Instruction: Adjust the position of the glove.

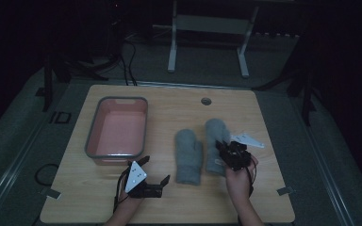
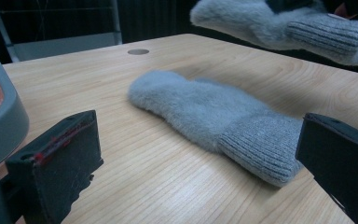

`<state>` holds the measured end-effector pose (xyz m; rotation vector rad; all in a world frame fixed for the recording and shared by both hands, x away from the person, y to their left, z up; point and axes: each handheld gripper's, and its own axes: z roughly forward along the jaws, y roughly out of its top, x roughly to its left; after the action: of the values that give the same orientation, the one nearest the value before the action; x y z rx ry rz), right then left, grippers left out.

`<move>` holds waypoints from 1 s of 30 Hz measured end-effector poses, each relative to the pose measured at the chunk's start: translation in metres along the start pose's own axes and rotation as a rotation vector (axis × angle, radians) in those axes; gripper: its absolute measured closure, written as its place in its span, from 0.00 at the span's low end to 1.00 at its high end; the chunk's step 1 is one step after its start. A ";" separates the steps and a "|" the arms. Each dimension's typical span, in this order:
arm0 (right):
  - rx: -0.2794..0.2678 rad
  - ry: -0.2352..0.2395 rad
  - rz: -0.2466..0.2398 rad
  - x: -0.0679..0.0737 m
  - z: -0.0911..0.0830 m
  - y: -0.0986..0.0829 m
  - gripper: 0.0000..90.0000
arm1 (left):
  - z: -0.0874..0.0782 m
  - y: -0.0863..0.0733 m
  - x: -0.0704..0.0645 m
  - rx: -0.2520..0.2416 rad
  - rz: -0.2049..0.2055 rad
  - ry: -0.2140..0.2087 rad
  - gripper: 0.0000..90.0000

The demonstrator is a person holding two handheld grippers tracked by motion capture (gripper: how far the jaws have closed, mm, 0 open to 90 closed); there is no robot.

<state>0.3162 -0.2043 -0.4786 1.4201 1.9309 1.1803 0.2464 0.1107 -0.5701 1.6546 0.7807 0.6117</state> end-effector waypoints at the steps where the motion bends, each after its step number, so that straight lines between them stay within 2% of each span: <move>1: 0.002 0.000 -0.007 0.004 0.001 0.001 0.90 | 0.000 0.000 0.000 0.000 0.002 0.000 0.00; 4: -0.001 0.004 -0.021 0.020 0.004 0.004 0.90 | 0.000 0.000 0.000 0.001 0.004 0.000 0.00; 6: 0.001 0.031 0.000 0.029 0.007 0.006 0.90 | 0.000 0.000 0.000 0.000 0.004 0.000 0.00; 9: 0.007 0.041 -0.003 0.042 0.011 0.006 0.90 | 0.000 0.000 0.000 0.000 0.000 0.001 0.00; 15: 0.050 0.061 0.009 0.063 0.029 0.002 0.90 | 0.000 0.000 0.000 0.000 0.002 -0.001 0.00; 22: 0.103 0.077 0.030 0.074 0.048 -0.012 0.89 | 0.000 0.000 0.000 -0.002 -0.003 -0.003 0.00; 28: 0.136 0.039 0.019 0.074 0.061 -0.024 0.89 | 0.000 0.000 0.000 -0.001 -0.003 -0.002 0.00; 30: 0.147 0.033 0.001 0.076 0.065 -0.028 0.88 | 0.000 0.000 0.000 -0.001 -0.004 -0.002 0.00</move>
<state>0.3247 -0.1134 -0.5273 1.4836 2.0770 1.0882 0.2463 0.1109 -0.5702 1.6521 0.7817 0.6078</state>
